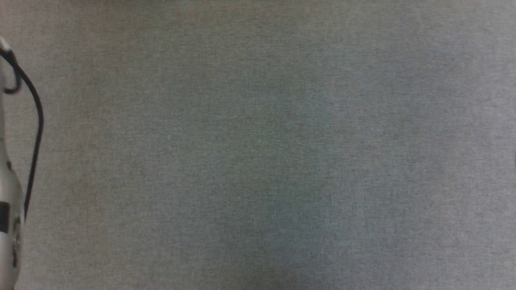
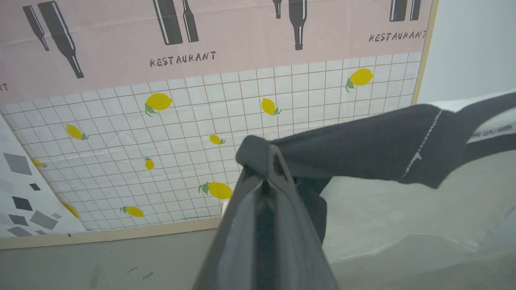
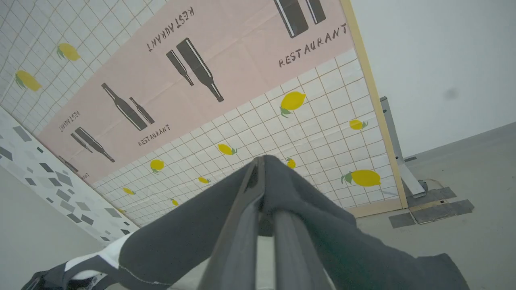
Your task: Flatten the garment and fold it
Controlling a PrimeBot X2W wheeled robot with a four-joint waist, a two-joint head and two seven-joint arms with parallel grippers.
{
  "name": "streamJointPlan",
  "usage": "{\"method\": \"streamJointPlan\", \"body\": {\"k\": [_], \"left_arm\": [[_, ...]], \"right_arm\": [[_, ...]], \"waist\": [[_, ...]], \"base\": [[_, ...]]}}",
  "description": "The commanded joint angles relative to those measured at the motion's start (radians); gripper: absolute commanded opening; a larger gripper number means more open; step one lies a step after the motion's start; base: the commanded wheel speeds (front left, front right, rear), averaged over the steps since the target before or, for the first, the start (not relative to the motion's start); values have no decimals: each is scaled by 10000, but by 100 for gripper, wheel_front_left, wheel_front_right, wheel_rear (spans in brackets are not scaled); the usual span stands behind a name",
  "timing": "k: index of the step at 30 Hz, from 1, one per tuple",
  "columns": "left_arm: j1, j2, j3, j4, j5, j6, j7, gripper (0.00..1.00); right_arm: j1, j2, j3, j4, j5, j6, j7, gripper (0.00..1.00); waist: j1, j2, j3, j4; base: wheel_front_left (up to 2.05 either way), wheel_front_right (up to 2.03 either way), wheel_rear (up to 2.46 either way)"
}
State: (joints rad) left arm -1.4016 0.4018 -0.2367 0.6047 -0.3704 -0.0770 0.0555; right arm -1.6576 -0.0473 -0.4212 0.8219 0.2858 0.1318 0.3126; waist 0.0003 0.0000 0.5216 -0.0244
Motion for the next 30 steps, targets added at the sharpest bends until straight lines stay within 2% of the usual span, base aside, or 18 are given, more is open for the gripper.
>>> {"method": "streamJointPlan", "body": {"k": [1, 8, 14, 18, 23, 30], "left_arm": [[364, -24, -8, 148, -202, -75, -219, 0], [2019, -287, -562, 469, -547, -390, -709, 0], [4423, -520, -641, 28, -1151, -380, -1055, 0], [6692, -644, -607, -855, -1610, -95, -871, 0], [9677, -769, -620, -2350, -2155, 529, -342, 0], [12855, -716, -857, -3678, -2552, 1403, 622, 0]], "right_arm": [[370, -29, 88, 16, 120, -11, -88, 0], [2617, -29, 511, -870, 971, -11, 224, 0], [6027, -29, 793, -2792, 2473, -11, 864, 0], [8776, -29, 975, -4384, 2972, -11, 1126, 0], [12052, -29, 1174, -6102, 2619, -11, 1290, 0], [15367, -29, 1019, -7219, 2254, -11, 2089, 0]], "waist": [[-3, 0, -78, 190], [-3, 0, -993, 447], [-3, 0, -2185, 615], [-3, 0, -2907, 656], [-3, 0, -3643, 710], [-3, 0, -4423, 756]], "base": [[0, 0, 0], [0, 0, 0], [0, 0, 0], [0, 0, 0], [0, 0, 0], [0, 0, 0]]}}
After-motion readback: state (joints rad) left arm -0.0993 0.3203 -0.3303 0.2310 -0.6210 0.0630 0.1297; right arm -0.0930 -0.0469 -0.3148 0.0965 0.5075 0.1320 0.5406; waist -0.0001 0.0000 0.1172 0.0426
